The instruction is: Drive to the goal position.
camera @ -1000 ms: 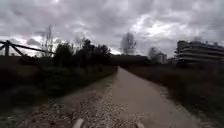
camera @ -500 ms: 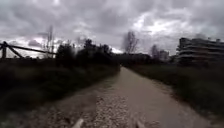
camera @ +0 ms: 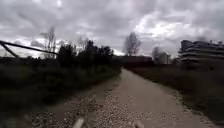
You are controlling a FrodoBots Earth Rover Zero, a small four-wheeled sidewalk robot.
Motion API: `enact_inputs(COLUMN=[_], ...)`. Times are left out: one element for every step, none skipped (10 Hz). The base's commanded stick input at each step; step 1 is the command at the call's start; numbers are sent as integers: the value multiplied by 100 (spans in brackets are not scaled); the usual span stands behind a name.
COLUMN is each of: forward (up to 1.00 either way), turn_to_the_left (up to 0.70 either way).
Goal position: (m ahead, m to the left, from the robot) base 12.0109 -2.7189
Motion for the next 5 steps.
enact_inputs(forward=[62, 57, 57, 58, 58], turn_to_the_left=[0, 0, 0, 0, 0])
